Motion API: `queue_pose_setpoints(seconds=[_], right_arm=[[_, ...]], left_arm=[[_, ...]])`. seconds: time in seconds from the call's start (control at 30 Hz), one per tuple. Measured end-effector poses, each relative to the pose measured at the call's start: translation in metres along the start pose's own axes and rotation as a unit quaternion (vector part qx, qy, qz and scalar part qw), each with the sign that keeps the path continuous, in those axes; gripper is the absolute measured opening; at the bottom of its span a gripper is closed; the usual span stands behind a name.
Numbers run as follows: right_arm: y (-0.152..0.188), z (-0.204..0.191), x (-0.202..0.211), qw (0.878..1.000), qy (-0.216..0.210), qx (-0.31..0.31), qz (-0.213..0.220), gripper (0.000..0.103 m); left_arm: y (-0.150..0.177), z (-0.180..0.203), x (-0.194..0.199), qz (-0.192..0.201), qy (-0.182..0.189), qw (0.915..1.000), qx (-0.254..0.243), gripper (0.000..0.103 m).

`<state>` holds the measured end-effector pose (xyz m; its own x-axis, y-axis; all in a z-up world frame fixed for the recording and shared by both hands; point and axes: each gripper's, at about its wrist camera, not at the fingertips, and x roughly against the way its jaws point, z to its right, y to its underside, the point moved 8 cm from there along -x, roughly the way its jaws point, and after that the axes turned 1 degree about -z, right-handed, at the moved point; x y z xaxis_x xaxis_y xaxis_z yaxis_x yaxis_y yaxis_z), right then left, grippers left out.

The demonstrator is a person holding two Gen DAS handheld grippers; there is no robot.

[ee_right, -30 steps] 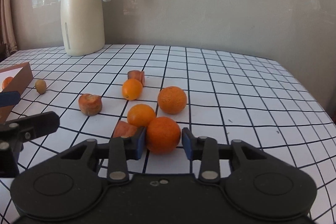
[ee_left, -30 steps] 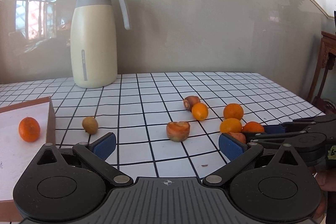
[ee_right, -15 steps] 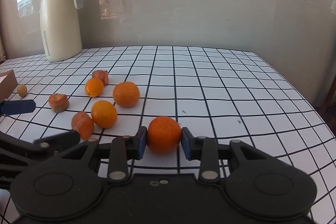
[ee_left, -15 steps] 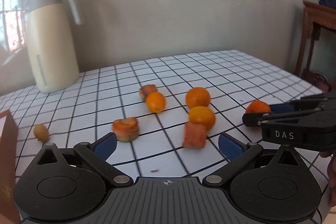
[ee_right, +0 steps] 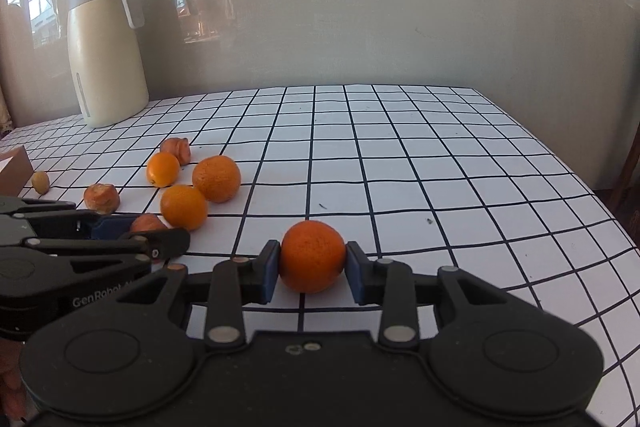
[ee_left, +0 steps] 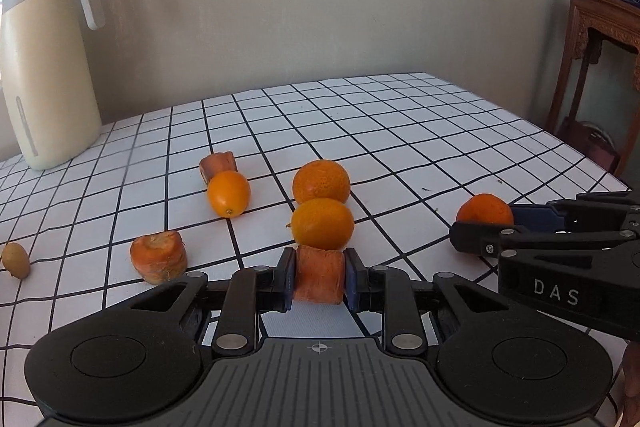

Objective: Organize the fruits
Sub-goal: 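Carry the carrot piece and orange in both tools over the tray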

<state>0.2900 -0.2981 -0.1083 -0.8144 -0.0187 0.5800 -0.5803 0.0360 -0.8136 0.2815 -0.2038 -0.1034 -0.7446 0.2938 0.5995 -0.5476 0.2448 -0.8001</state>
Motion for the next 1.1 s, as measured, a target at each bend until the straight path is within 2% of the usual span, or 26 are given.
queue_pose_setpoints(seconds=[0.17,0.5,0.7,1.1], right_arm=[[-0.001,0.003,0.008,1.000,0.001,-0.005,0.006,0.025],[0.007,0.009,0.028,1.000,0.009,-0.012,0.012,0.025],[0.006,0.004,0.042,1.000,0.014,-0.009,0.022,0.025],[0.004,-0.032,0.051,0.999,0.005,0.030,0.020,0.025]], left_arm=[[0.001,-0.003,0.013,0.023,-0.007,0.9997,0.009,0.025],[0.007,-0.001,0.045,0.040,-0.013,0.9991,-0.010,0.025],[0.011,-0.017,0.073,0.048,-0.021,0.9986,-0.008,0.025],[0.018,-0.059,0.116,0.066,-0.041,0.9969,0.008,0.025]])
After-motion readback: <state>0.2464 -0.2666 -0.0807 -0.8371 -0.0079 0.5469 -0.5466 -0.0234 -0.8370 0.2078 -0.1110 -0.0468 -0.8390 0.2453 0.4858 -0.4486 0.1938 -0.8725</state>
